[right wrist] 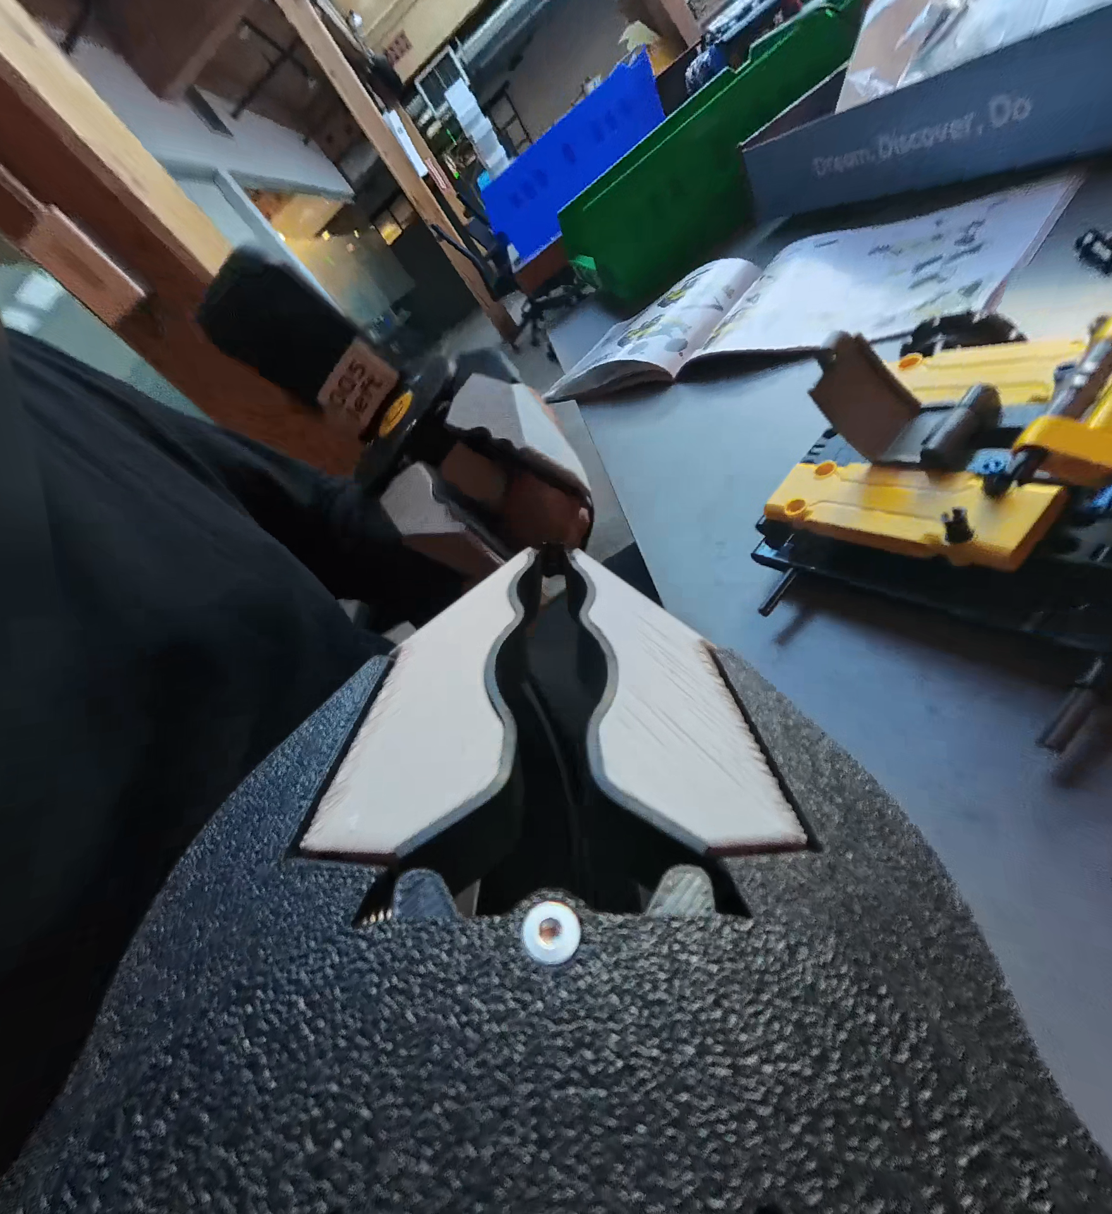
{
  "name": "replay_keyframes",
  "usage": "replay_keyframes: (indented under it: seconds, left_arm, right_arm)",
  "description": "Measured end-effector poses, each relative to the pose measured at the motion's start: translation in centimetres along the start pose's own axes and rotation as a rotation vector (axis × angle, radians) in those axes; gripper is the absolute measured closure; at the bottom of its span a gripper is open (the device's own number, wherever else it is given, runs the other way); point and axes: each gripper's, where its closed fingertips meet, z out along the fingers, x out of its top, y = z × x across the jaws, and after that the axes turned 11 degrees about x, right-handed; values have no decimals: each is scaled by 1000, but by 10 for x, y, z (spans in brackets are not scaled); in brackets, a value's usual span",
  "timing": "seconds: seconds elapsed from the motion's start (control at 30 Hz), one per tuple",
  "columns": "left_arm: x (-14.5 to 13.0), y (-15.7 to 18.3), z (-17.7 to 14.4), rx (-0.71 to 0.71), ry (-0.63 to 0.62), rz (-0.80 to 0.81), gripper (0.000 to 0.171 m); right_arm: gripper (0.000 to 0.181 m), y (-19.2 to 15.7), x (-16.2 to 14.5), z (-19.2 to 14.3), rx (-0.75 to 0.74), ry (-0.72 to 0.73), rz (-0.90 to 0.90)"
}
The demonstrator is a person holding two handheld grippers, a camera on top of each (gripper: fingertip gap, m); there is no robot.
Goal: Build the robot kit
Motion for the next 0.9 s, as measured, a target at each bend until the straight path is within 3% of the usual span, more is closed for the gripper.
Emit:
replay_keyframes:
  seconds: [0.23, 0.43, 0.67, 0.9]
  left_arm:
    - [-7, 10, 2, -126, -44, -165, 153]
    - [-16, -1, 6, -85, -88, -213, 153]
    - [-19, 6, 6, -226, -140, -483, 153]
    - [-16, 10, 6, -296, -157, -623, 155]
  right_arm:
    - [174, -6, -4, -6, -95, -138, -227]
    - [174, 3, -7, -9, -220, -204, -295]
    - [174, 16, -20, -7, -391, -368, -442]
    - [175, 12, -23, -4, -493, -512, -663]
